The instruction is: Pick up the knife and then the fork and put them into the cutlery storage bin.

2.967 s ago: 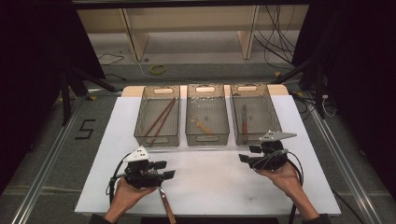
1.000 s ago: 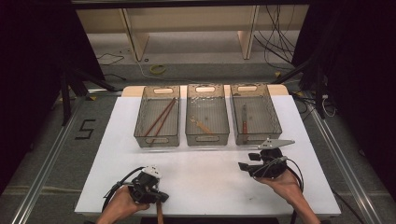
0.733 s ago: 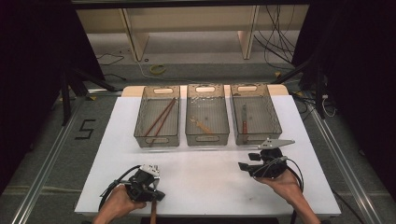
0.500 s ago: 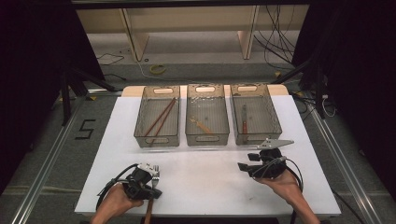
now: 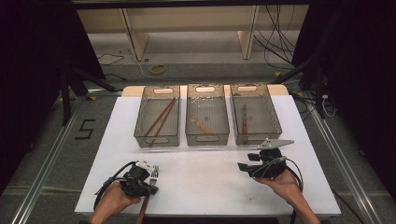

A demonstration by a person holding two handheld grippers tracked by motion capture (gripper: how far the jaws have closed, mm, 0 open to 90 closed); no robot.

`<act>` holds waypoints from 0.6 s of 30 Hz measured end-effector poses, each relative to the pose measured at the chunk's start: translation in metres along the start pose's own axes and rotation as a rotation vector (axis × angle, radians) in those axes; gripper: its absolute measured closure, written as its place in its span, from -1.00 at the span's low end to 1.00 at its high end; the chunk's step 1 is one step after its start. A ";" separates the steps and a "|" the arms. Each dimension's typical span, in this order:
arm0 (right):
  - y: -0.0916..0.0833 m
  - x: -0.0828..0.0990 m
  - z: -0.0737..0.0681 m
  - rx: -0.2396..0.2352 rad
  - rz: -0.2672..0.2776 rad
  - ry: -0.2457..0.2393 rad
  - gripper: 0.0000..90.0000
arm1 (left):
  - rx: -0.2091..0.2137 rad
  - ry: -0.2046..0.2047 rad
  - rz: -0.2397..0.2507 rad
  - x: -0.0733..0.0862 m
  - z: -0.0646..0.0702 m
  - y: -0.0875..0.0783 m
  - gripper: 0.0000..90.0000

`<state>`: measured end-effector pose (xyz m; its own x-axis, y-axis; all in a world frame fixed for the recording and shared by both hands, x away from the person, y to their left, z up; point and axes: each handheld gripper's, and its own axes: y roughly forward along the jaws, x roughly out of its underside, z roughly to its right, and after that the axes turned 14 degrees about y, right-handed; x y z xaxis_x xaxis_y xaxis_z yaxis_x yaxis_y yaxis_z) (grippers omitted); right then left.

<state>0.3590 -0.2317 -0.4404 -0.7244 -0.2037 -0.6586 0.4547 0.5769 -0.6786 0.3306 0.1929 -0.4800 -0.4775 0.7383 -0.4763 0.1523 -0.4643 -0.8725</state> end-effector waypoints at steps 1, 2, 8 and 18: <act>0.000 0.000 0.000 0.001 0.000 -0.001 -0.10 | 0.001 0.000 0.001 0.000 0.000 0.000 0.97; 0.000 0.000 0.000 0.001 -0.003 -0.001 -0.10 | 0.001 -0.001 0.002 0.000 0.000 0.000 0.97; 0.000 0.000 0.000 -0.001 -0.004 0.000 -0.10 | 0.002 0.004 0.023 -0.002 0.003 -0.002 0.90; -0.001 0.000 0.001 -0.002 0.001 0.001 -0.10 | -0.097 -0.099 0.012 0.001 0.012 -0.019 0.31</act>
<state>0.3592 -0.2333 -0.4395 -0.7244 -0.2020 -0.6592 0.4546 0.5789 -0.6769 0.3169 0.1969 -0.4623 -0.5579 0.6788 -0.4775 0.2391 -0.4195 -0.8757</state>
